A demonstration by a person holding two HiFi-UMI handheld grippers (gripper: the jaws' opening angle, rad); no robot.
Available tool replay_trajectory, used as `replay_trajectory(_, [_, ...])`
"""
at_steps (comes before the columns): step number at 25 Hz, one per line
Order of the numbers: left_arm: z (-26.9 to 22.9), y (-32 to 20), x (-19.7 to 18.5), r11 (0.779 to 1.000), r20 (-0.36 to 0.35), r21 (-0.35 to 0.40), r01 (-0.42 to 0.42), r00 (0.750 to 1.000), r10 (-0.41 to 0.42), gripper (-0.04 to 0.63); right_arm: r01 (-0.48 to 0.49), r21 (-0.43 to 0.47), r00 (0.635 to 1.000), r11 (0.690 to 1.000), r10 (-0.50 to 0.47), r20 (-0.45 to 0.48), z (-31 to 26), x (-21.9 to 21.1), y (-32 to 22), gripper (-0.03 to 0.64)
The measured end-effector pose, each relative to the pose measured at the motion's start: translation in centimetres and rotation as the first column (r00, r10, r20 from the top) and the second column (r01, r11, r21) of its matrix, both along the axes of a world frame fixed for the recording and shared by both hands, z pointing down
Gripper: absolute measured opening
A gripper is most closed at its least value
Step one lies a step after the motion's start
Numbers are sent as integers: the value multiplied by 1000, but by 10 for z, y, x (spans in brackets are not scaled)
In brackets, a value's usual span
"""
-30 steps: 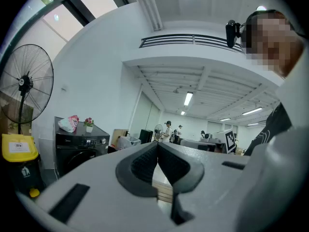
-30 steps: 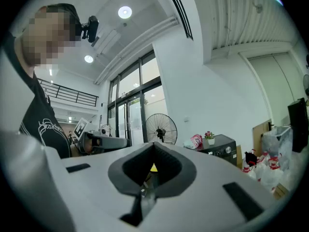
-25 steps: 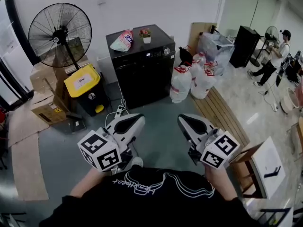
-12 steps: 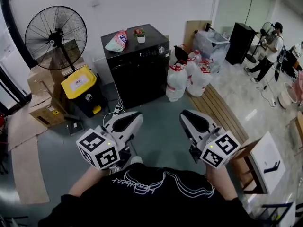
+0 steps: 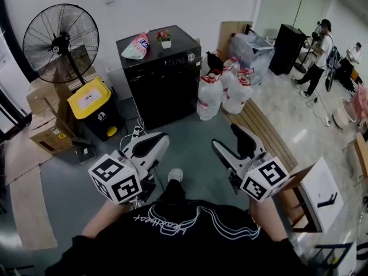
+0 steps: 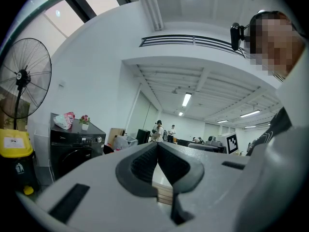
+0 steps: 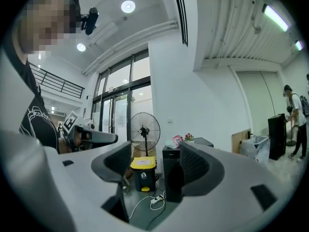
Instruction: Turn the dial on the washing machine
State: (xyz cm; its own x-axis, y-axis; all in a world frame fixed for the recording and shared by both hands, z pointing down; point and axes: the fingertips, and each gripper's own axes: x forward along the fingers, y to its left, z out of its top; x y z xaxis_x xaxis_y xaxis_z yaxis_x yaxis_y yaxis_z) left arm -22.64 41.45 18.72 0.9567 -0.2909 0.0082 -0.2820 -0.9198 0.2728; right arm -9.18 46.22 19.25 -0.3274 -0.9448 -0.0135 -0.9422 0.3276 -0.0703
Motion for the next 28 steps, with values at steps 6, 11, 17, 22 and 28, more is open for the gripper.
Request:
replay_trajectory(6, [5, -29, 10, 1000, -7, -8, -18, 1000, 18, 5, -38, -22, 999, 999, 37, -34, 6, 13, -30, 374])
replay_trajectory(11, [16, -69, 27, 999, -3, -28, -37, 999, 37, 5, -47, -57, 998, 997, 44, -44, 18, 28, -71, 391])
replay_trajectory(17, [31, -152, 51, 998, 7, -55, -16, 1000, 16, 5, -59, -95, 998, 994, 55, -42, 31, 54, -149, 397])
replay_trajectory(22, [49, -231, 81, 996, 25, -93, 0, 1000, 3, 5, -67, -137, 998, 988, 64, -28, 47, 82, -222, 397])
replay_trajectory(28, [68, -331, 119, 991, 44, -133, 22, 999, -16, 5, -70, -169, 997, 983, 67, -24, 58, 122, -317, 397])
